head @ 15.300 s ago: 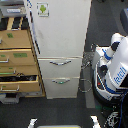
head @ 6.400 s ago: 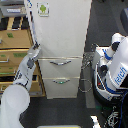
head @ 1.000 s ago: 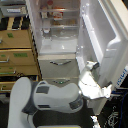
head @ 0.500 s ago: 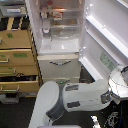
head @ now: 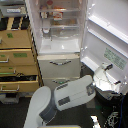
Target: Opening the fridge
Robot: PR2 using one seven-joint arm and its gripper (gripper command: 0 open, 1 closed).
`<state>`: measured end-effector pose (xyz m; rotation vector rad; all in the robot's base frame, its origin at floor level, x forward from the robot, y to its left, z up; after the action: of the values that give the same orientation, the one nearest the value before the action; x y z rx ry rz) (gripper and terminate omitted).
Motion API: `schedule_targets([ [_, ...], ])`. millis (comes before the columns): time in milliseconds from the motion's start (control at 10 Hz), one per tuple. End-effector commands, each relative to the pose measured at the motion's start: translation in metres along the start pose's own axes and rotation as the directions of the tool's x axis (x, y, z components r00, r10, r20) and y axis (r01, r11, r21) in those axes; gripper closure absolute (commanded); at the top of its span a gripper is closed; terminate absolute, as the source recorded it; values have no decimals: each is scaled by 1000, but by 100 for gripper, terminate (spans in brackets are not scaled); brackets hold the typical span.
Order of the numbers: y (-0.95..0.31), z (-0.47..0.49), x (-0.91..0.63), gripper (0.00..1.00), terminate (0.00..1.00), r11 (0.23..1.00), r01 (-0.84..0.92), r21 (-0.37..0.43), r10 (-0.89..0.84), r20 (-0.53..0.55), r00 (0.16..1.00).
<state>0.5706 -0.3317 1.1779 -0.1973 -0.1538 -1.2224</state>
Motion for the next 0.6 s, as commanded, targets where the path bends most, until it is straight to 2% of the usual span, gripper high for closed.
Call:
schedule_targets([
  [100,98,40,-294,0,0,962,-261,79,259,33,965],
  [300,108,41,-351,0,0,934,-350,73,347,55,936],
  [500,113,37,-378,0,0,917,-387,100,383,59,922],
  [600,110,40,-433,0,0,882,-429,195,412,124,903],
])
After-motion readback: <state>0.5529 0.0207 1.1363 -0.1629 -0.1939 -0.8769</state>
